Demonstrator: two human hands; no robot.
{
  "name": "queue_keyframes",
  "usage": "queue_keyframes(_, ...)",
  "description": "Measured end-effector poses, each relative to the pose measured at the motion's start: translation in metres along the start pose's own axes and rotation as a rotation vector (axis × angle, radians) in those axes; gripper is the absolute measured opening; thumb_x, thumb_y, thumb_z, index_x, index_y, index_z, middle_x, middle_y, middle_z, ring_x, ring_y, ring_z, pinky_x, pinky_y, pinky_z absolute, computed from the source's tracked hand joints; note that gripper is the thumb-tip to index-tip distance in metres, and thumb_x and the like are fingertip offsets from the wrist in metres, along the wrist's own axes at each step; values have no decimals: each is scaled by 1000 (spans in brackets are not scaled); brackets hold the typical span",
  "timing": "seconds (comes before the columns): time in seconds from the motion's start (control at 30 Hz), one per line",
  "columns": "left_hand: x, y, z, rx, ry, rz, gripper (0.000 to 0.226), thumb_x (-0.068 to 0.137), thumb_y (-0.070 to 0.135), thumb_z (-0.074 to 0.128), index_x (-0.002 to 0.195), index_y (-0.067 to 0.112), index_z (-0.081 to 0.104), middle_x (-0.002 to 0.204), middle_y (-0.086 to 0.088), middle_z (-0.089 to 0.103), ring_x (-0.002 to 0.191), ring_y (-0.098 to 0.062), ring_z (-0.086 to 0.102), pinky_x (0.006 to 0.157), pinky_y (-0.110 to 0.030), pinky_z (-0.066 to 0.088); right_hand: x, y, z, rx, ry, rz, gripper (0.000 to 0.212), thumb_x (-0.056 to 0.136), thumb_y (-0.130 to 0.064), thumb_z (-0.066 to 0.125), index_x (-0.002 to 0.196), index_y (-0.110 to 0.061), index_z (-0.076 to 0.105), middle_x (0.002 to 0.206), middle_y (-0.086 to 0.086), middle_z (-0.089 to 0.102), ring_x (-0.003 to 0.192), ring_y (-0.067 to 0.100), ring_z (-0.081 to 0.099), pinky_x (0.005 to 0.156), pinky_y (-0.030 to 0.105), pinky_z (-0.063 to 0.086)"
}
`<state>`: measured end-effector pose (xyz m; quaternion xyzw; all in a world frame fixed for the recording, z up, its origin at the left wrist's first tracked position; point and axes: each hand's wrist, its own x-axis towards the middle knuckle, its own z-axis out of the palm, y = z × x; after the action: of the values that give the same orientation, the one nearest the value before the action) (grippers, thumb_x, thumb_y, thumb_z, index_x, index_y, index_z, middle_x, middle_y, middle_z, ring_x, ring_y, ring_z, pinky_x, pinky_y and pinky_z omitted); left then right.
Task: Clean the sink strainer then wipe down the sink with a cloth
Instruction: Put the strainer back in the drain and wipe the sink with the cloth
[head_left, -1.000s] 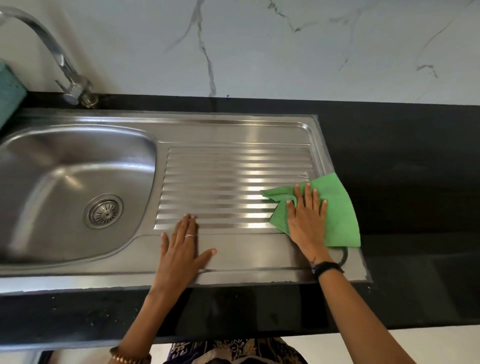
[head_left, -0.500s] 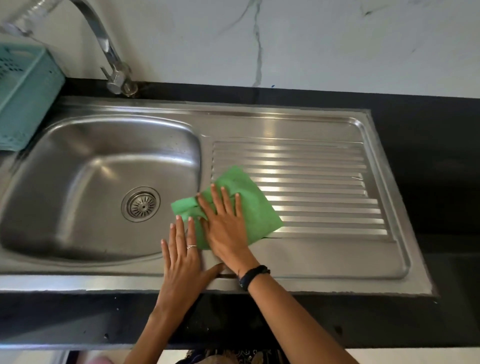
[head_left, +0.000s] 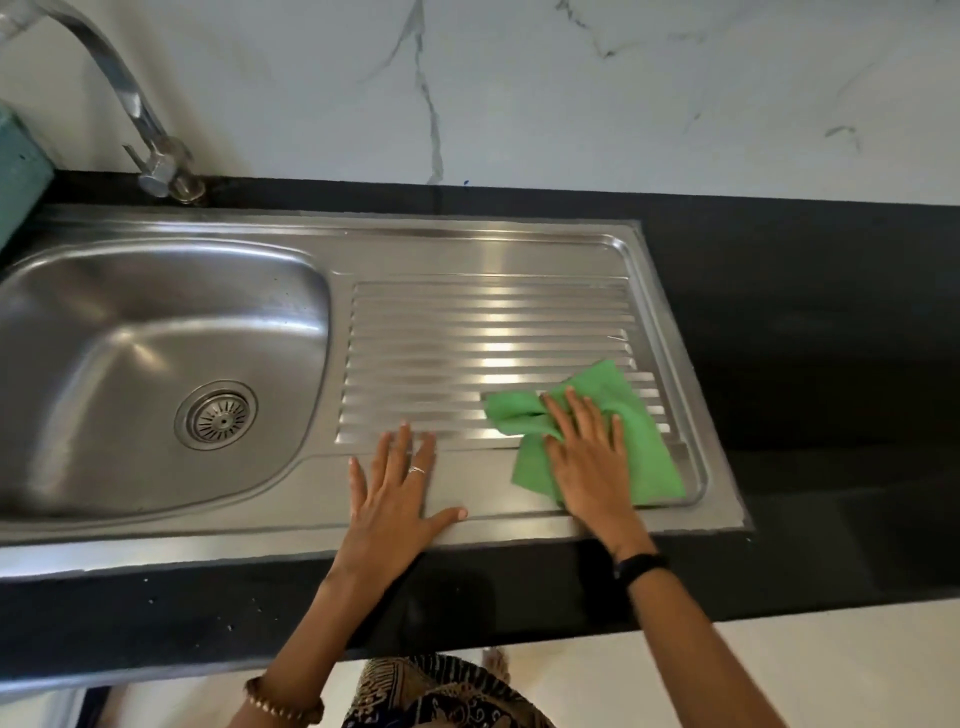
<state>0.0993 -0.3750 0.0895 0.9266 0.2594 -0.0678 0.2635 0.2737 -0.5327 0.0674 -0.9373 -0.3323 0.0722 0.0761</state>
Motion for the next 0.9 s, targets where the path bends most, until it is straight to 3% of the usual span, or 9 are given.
queue_keyframes(0.1,-5,13,5,-25,-25,-14,74,90,55,39,148,26,2,157,-2,-15,144,-19,-17,115,-50,-12,-3,44,-13,-4,27,129,52,100,-34,28,149,-32,9,159,0,10,146,19,7,117,48,2)
queue_keyframes(0.23,-19,1,0,-17,58,-107,72,92,51,39,148,23,4,158,-4,-8,145,-21,-8,116,-51,-7,-12,35,-12,124,-4,242,53,100,-32,23,149,-31,1,160,3,-1,147,22,-4,115,50,-6)
queue_keyframes(0.4,-38,-33,-10,-70,152,-228,72,91,50,42,148,18,11,158,-8,4,146,-22,1,117,-50,-1,-19,-49,12,-22,-75,-88,59,100,-30,24,147,-28,-11,157,8,-16,144,30,-18,113,56,-10)
queue_keyframes(0.5,-46,-48,-14,-101,210,-238,74,90,47,46,148,17,11,158,-9,8,146,-21,5,118,-45,4,-9,-118,24,39,-131,-263,57,99,-36,27,149,-30,-1,158,5,-12,145,28,-15,111,54,-15)
queue_keyframes(0.63,-52,-53,-14,-205,257,-217,85,88,41,54,147,18,-3,158,-9,-4,146,-22,3,118,-42,12,0,-176,30,54,-184,-448,54,99,-35,31,149,-29,11,160,5,-3,146,27,-10,112,54,-13)
queue_keyframes(0.77,-53,-53,-12,-190,276,-197,88,87,35,58,147,22,-7,157,-7,-11,145,-25,1,117,-45,8,-13,-159,26,71,-218,-568,50,99,-31,31,147,-32,18,160,-2,4,147,20,-2,115,50,-8)
queue_keyframes(0.9,-45,-39,-4,-129,228,-103,87,89,41,52,140,31,-18,151,5,-24,142,-15,-14,115,-45,-6,-32,-90,15,83,-167,-444,50,99,-29,30,146,-36,17,158,-7,4,147,18,-1,116,46,-8)
